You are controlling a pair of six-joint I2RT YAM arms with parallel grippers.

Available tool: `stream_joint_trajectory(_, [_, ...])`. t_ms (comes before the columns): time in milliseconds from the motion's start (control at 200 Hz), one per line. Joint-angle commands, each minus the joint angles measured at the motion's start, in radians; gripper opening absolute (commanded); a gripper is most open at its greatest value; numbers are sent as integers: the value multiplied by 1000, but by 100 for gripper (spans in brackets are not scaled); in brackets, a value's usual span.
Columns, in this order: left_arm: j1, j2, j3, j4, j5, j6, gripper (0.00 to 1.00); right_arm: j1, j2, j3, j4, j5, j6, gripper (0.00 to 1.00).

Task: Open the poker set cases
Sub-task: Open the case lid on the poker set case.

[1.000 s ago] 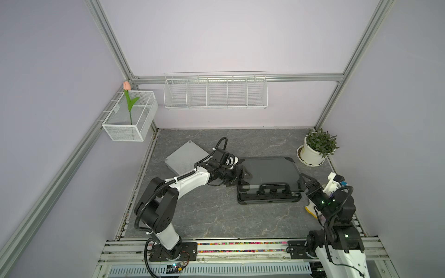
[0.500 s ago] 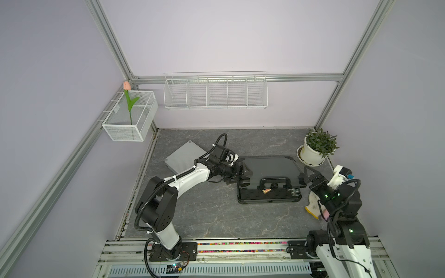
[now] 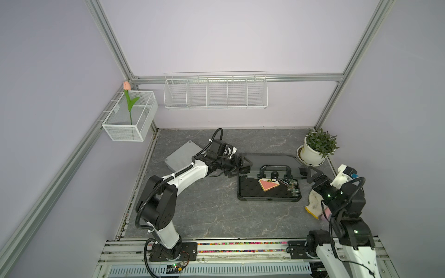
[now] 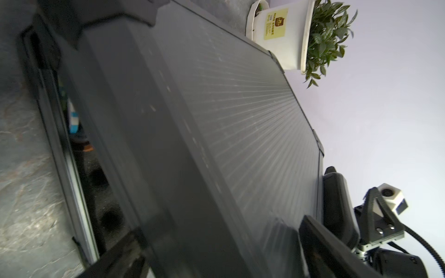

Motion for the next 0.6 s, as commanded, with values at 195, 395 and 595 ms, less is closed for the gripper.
stream_joint_trajectory(195, [-3,15,121,385,128,-142,94,3,22,31,10,-12,4,88])
stream_joint_trajectory(395, [4,50,128,497,98,-282,95,4,47,51,7,-26,4,89])
stream_joint_trajectory(595, [15,101,124,611,35,-427,95,4,77,60,9,-41,19,88])
